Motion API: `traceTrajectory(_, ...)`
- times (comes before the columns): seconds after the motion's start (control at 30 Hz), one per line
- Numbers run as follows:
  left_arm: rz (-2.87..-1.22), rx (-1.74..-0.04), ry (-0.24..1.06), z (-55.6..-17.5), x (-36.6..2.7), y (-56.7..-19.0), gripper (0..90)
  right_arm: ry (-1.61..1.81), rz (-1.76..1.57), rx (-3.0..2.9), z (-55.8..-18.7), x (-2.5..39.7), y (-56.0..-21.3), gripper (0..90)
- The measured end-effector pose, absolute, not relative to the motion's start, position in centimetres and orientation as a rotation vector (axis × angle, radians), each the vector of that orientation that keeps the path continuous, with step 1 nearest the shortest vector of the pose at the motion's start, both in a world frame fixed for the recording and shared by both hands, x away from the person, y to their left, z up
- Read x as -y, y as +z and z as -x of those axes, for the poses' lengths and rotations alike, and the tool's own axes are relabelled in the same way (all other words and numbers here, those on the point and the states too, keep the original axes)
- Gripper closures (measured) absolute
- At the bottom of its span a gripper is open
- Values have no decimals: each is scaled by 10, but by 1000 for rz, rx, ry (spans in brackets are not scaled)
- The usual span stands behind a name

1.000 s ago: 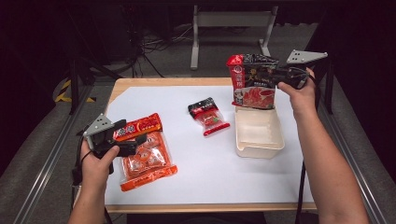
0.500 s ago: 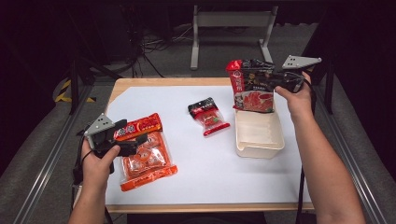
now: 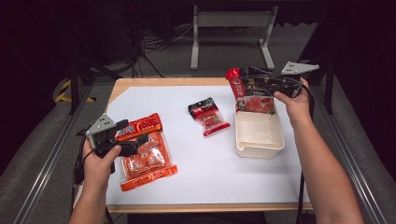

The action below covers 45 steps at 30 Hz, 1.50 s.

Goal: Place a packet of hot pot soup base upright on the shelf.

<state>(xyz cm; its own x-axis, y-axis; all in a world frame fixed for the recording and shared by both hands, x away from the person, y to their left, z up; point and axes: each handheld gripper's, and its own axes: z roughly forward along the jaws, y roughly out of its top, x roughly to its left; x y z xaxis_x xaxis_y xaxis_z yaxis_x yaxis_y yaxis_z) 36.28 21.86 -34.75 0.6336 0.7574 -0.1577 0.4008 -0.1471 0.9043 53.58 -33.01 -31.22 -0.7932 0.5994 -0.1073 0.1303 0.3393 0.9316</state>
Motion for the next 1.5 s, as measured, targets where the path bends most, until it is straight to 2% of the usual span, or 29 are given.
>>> traceTrajectory(0.47, -1768, -926, 393, -367, -214, -348, 45, 1486, -739, -2183, -532, 333, -332, 746)
traceTrajectory(0.6, -1773, -922, 384, -370, -212, -348, 45, 1485, -804, -2164, -529, 345, -341, 748)
traceTrajectory(1.2, -1793, -906, 360, -378, -205, -350, 48, 1388, -905, -2158, -518, 356, -351, 739)
traceTrajectory(1.27, -1794, -909, 359, -378, -206, -350, 48, 1376, -907, -2159, -518, 355, -350, 716)
traceTrajectory(1.43, -1792, -921, 367, -380, -208, -350, 57, 1434, -966, -2102, -516, 355, -348, 517)
traceTrajectory(1.5, -1801, -919, 394, -381, -211, -350, 57, 1432, -967, -2085, -514, 356, -345, 481)
